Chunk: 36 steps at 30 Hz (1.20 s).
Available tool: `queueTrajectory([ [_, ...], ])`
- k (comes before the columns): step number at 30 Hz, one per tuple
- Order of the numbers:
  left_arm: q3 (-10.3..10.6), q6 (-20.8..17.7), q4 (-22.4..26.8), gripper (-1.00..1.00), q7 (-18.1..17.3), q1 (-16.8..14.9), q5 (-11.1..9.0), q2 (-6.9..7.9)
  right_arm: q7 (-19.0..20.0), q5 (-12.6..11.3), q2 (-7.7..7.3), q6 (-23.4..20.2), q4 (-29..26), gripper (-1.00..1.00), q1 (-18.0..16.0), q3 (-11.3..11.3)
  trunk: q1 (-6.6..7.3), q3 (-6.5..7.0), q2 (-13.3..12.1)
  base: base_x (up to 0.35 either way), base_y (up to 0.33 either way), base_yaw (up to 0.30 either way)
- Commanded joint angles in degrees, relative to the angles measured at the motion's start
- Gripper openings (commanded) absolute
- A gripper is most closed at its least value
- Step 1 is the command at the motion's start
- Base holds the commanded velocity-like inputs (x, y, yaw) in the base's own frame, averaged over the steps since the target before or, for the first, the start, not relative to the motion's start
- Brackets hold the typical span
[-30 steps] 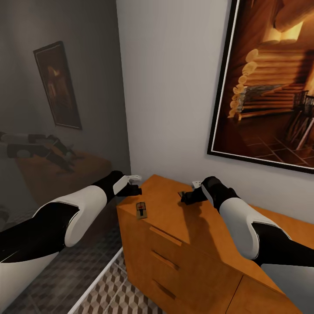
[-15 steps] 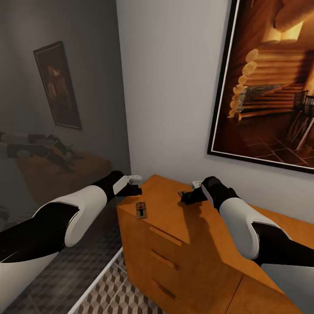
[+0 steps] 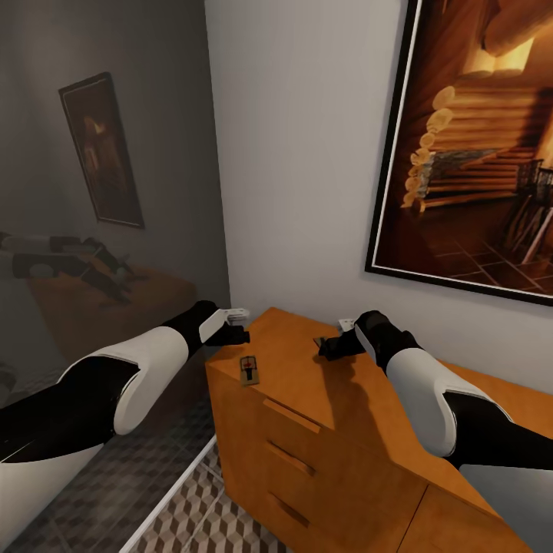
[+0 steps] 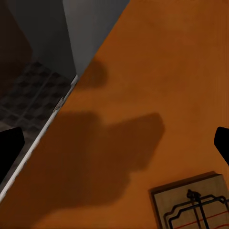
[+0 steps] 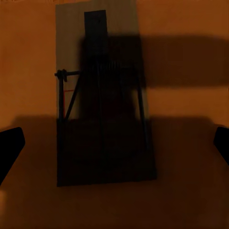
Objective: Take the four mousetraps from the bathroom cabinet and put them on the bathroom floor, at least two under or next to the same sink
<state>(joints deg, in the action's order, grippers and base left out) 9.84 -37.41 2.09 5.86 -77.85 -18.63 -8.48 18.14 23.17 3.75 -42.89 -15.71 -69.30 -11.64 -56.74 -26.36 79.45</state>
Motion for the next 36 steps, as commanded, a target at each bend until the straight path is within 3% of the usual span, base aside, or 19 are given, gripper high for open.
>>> queueTrajectory([
  [1, 0.4, -0.3, 0.1, 1.00, 0.4, 0.0, -0.6, -0.01, 0.3, 0.8, 0.03, -0.2, 0.7, 1.00, 0.0, -0.4, -0.01, -0.08, 0.0, 0.000, 0.000, 0.000],
  [14, 0.3, -0.3, 0.1, 1.00, 0.4, 0.0, -0.6, 0.02, 0.1, 0.8, 0.00, -0.2, 0.7, 1.00, 0.0, -0.4, -0.01, -0.08, 0.0, 0.000, 0.000, 0.000],
  [15, 0.3, -0.3, 0.1, 1.00, 0.4, 0.0, -0.6, 0.02, 0.1, 0.8, -0.01, -0.2, 0.7, -1.00, 0.0, -0.4, -0.01, -0.08, 0.0, 0.000, 0.000, 0.000],
  [36, 0.3, -0.3, 0.0, 1.00, 0.4, 0.0, -0.7, 0.03, -0.7, 0.8, 0.00, -0.2, 0.7, -1.00, 0.0, -0.4, -0.01, -0.08, 0.0, 0.000, 0.000, 0.000],
])
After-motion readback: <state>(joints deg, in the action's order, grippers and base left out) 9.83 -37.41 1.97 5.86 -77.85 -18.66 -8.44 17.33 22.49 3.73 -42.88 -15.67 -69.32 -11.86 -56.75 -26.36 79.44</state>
